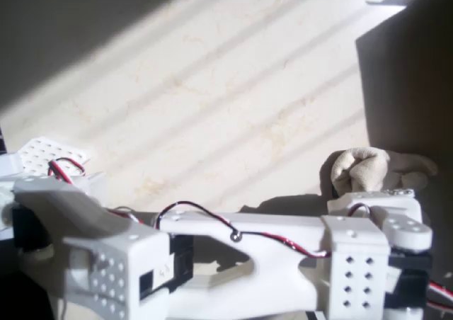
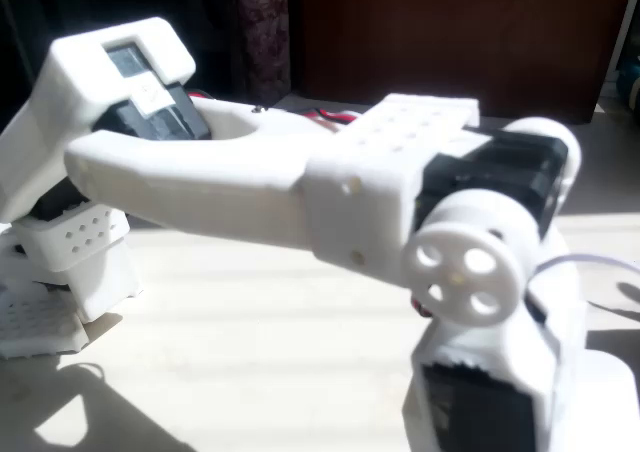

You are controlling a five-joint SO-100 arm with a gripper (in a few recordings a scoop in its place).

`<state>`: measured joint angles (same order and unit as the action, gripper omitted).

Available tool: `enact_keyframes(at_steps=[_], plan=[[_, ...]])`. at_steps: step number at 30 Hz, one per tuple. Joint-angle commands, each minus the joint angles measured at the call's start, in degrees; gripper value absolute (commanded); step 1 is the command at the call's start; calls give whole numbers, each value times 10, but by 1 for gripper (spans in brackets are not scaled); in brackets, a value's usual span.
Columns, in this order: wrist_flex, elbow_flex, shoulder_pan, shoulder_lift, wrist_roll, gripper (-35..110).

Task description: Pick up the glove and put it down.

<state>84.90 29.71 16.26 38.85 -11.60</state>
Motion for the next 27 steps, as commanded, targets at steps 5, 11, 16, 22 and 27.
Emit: enact_keyframes(at_steps=[5,11,16,22,27], plan=[[60,-3,-2,6,-4,22],[75,-9,2,11,-4,34],[75,-5,2,74,-4,34],[75,-4,-13,152,0,34],[75,-4,-68,219,4,34]])
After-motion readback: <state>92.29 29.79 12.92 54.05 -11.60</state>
